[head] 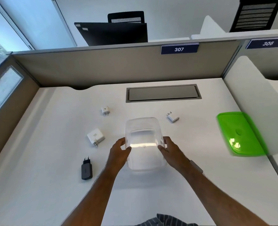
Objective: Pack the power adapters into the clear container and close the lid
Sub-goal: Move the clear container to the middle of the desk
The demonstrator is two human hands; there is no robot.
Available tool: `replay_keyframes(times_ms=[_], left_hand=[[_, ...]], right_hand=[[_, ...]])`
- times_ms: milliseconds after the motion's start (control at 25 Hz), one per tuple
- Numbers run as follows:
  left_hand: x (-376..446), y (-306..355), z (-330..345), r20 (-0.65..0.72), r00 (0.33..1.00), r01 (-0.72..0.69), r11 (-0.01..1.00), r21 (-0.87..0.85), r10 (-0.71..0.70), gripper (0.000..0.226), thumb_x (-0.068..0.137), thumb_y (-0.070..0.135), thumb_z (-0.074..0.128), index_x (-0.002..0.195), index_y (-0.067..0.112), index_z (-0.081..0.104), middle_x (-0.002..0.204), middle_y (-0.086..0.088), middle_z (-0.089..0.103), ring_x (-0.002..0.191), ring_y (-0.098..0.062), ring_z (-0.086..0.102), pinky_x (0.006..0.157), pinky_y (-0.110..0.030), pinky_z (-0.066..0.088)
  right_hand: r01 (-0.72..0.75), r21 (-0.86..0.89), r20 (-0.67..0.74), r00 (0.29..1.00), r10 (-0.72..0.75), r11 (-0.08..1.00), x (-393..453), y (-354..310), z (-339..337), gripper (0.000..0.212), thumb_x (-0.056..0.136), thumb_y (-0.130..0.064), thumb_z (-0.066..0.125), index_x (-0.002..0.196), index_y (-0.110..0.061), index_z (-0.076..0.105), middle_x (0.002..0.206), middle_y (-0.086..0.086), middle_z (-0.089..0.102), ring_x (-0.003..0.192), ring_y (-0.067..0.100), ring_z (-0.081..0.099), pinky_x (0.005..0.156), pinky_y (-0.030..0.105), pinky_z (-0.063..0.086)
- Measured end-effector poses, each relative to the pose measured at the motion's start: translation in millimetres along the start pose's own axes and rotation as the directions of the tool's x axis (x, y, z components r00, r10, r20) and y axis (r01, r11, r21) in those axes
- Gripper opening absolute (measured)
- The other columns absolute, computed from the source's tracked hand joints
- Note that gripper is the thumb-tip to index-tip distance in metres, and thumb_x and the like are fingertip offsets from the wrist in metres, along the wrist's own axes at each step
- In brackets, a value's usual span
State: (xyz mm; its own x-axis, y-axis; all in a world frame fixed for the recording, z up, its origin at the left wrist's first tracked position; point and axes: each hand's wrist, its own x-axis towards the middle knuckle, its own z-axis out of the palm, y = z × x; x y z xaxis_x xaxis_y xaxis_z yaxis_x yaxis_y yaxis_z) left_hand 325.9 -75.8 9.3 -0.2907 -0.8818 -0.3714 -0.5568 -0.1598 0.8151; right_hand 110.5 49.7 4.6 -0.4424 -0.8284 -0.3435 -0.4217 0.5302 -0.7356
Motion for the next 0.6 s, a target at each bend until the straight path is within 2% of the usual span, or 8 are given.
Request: replay_keyframes(times_ms=[240,440,520,600], left_hand=[[14.1,-23.2,-13.5,0.042,0.999,-0.010,1.000,0.008,0.009,0.054,0.092,0.028,0.071,0.143,0.024,0.055,0.140,0.003,0.061,0.125,-0.022,0.061,0.097,-0.052,0.058],[20.8,-28.4,-20.1,0.095,0.995,-0.017,1.000,0.008,0.017,0.057,0.093,0.031,0.071,0.146,0.026,0.050,0.145,0.001,0.059,0.127,-0.023,0.060,0.101,-0.051,0.056],[21.3,-28.7,-21.9,0.121,0.992,-0.018,1.000,0.011,0.017,0.060,0.094,0.033,0.070,0.149,0.025,0.047,0.147,0.002,0.056,0.125,-0.020,0.060,0.103,-0.045,0.054],[20.2,-29.5,-26.4,0.140,0.990,-0.024,1.000,0.010,0.023,0.065,0.093,0.038,0.070,0.151,0.026,0.043,0.149,0.007,0.053,0.119,-0.016,0.062,0.099,-0.034,0.053]], right_hand=[[0.000,-0.001,-0.005,1.000,0.000,1.000,3.5,-4.0,26.0,0.030,0.096,-0.044,0.054,0.122,-0.030,0.045,0.122,-0.008,0.061,0.091,0.021,0.065,0.080,0.037,0.051],[-0.013,-0.034,-0.030,0.999,0.012,0.999,6.3,-3.7,36.8,0.031,0.097,-0.042,0.056,0.122,-0.029,0.043,0.125,-0.006,0.061,0.088,0.020,0.066,0.084,0.040,0.053],[-0.037,-0.022,-0.023,0.999,0.037,0.999,7.9,-3.0,37.8,0.036,0.096,-0.043,0.058,0.126,-0.029,0.042,0.129,-0.005,0.060,0.093,0.019,0.067,0.086,0.042,0.053],[-0.049,-0.023,-0.037,0.998,0.048,0.999,6.4,-4.7,37.6,0.049,0.094,-0.047,0.061,0.135,-0.029,0.040,0.137,-0.003,0.056,0.109,0.020,0.064,0.094,0.044,0.052]])
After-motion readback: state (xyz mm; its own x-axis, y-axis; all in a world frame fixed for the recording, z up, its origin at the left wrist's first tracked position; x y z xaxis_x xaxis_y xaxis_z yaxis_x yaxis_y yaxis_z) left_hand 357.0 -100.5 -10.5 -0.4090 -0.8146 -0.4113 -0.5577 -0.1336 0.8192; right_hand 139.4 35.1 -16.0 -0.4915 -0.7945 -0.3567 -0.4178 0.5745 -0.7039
